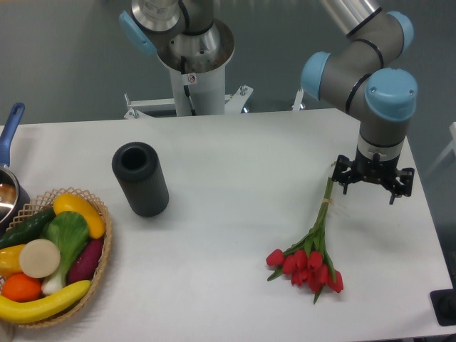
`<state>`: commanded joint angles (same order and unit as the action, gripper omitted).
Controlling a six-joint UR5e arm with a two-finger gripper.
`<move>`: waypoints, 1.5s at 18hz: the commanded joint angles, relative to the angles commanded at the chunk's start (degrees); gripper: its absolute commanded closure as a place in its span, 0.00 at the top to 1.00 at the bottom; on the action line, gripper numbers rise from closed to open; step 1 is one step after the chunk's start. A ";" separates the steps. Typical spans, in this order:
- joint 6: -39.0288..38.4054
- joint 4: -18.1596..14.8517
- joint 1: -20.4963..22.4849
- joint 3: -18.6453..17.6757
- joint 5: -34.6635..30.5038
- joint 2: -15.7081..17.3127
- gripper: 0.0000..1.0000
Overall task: Pick up the flowers from the table
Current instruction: 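Lower the open gripper toward the green tulip stems, then close the gripper around the tulip stems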
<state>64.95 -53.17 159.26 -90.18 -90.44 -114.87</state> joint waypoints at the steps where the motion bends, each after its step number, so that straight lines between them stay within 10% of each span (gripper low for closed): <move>1: 0.00 0.00 -0.09 0.00 0.00 -0.09 1.00; 7: -0.35 0.61 -0.35 0.00 0.09 -0.52 1.00; 13: -0.88 9.22 -0.35 -6.67 0.26 -0.53 1.00; 27: -1.14 8.88 -4.39 -7.82 0.18 -3.34 1.00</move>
<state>63.81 -44.30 154.87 -97.99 -90.26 -118.21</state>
